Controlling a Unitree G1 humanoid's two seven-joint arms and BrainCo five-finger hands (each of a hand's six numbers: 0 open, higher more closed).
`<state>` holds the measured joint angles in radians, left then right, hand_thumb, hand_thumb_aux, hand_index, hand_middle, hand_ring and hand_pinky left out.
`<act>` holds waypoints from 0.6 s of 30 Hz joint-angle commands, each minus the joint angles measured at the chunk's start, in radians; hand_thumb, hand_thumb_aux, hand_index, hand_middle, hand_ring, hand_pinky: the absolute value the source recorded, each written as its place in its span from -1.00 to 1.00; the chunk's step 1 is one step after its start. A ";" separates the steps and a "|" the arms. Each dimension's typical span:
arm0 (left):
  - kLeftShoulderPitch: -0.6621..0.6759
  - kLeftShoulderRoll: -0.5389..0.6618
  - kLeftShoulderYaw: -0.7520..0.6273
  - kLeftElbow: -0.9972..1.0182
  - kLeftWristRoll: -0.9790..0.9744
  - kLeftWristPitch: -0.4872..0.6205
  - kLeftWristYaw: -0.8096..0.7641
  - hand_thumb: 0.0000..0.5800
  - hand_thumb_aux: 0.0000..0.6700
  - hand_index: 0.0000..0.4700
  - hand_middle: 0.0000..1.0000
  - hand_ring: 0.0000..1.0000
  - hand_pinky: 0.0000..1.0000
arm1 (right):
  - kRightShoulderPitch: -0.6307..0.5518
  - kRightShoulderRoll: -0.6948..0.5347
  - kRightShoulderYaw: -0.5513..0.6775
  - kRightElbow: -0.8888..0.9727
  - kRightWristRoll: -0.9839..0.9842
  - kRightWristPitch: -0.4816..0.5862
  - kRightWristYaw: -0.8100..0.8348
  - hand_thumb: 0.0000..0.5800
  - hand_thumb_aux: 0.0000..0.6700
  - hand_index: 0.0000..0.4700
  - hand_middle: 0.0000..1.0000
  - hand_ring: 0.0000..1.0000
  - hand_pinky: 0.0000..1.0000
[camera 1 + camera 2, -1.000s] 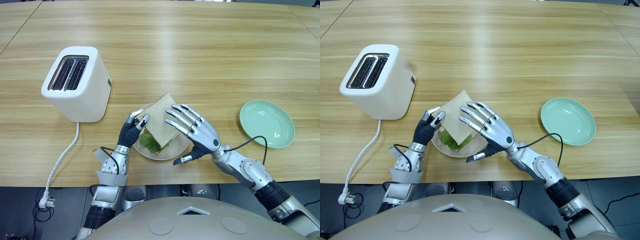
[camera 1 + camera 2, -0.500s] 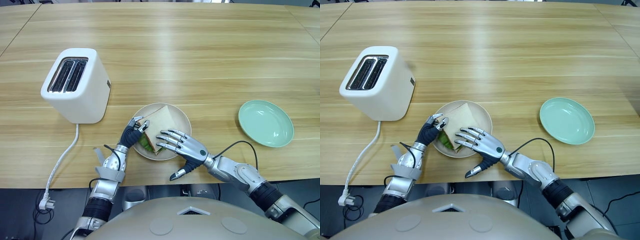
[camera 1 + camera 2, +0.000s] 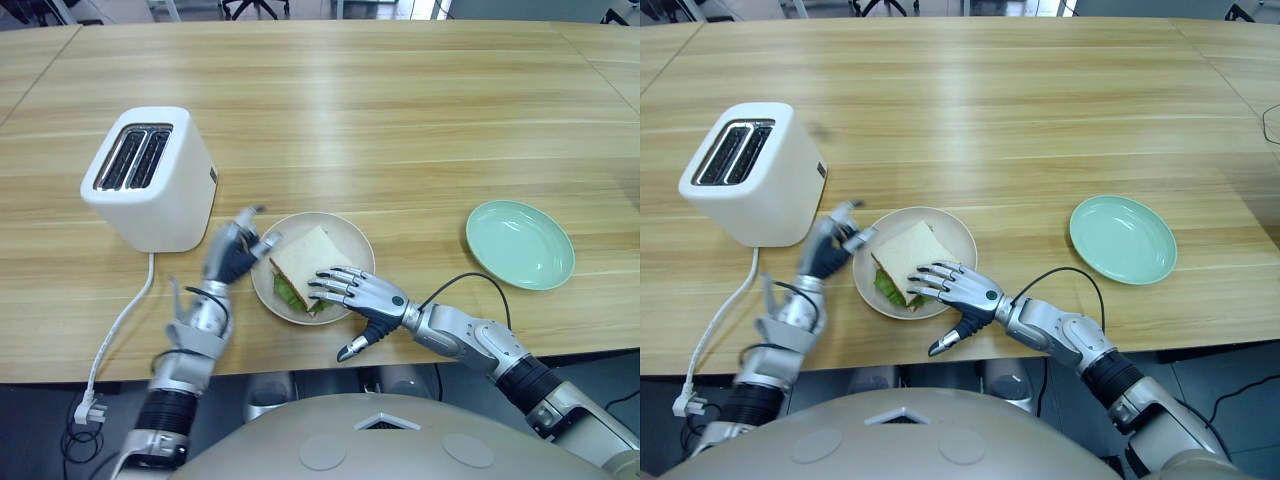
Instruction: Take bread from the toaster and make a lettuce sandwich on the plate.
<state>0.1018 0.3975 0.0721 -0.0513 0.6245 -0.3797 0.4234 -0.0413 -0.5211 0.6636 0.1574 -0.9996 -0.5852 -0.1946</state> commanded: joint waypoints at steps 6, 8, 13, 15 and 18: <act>0.104 0.043 0.076 -0.059 -0.349 -0.189 -0.155 -0.60 -0.79 -0.79 0.00 0.00 0.00 | 0.043 0.037 -0.133 -0.143 0.042 0.002 -0.244 0.27 -0.21 -0.22 -1.00 -1.00 -1.00; 0.180 0.079 -0.021 -0.051 -0.390 -0.281 -0.279 1.00 1.00 0.96 1.00 1.00 1.00 | 0.082 0.036 -0.206 -0.206 0.170 -0.040 -0.252 1.00 1.00 0.96 0.61 0.61 0.61; 0.375 0.200 -0.157 -0.029 -0.433 -0.406 -0.497 1.00 1.00 0.96 1.00 1.00 1.00 | 0.172 -0.088 -0.327 -0.232 0.461 -0.104 -0.082 1.00 1.00 0.96 1.00 1.00 1.00; 0.447 0.249 -0.162 -0.016 -0.433 -0.407 -0.555 1.00 1.00 0.96 1.00 1.00 1.00 | 0.226 -0.177 -0.345 -0.185 0.515 -0.119 0.011 1.00 1.00 0.96 1.00 1.00 1.00; 0.519 0.299 -0.170 0.017 -0.362 -0.390 -0.609 1.00 1.00 0.96 1.00 1.00 1.00 | 0.319 -0.280 -0.344 -0.136 0.536 -0.122 0.128 1.00 1.00 0.96 1.00 1.00 1.00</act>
<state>0.6058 0.6776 -0.0863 -0.0643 0.2152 -0.7859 -0.1426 0.2430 -0.7713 0.3203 -0.0119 -0.4830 -0.7024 -0.1476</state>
